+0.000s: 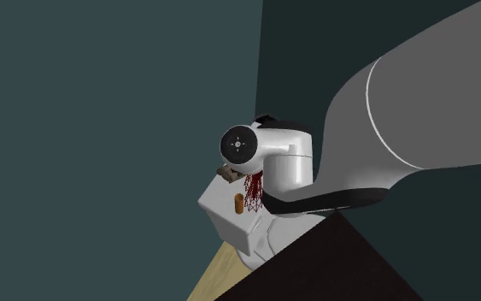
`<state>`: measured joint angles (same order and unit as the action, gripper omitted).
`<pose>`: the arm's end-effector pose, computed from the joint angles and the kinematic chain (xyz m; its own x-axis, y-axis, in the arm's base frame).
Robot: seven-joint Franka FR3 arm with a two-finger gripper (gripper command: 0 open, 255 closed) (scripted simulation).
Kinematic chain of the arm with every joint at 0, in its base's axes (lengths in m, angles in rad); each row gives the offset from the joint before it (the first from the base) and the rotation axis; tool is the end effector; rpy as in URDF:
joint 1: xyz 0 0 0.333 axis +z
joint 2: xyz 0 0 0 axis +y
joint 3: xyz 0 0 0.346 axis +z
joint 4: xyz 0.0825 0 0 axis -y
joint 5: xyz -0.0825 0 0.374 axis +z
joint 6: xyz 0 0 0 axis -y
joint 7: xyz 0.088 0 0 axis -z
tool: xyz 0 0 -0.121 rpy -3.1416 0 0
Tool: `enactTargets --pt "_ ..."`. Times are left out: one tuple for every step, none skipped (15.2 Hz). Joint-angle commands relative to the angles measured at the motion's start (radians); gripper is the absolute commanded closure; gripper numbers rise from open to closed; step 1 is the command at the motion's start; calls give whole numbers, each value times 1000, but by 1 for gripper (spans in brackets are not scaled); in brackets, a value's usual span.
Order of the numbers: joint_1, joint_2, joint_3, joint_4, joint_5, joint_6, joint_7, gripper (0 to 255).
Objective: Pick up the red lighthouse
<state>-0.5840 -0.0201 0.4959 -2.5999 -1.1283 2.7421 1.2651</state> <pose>0.4354 -0.0080 0.2911 0.8762 -0.2318 0.4226 -0.3651 -0.8916 0.2679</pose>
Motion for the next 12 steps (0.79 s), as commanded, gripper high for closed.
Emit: enactTargets --pt "0 2 0 0 -4 0 3 255" --pt "0 2 0 0 -3 0 3 255" --pt "0 2 0 0 -5 0 5 255" --pt "0 3 0 1 -5 0 5 255" --pt "0 3 0 1 -6 -1 5 255" --pt "0 3 0 1 -5 0 5 255" --pt "0 2 0 1 -4 0 4 255" --pt "0 3 0 1 -5 0 4 255" --pt "2 -15 1 -4 30 0 -26 255" --pt "4 -32 1 -9 64 1 -57 255" --pt "8 -49 0 -14 99 0 -88 255" --pt "13 -66 -2 -18 134 -1 -118 255"
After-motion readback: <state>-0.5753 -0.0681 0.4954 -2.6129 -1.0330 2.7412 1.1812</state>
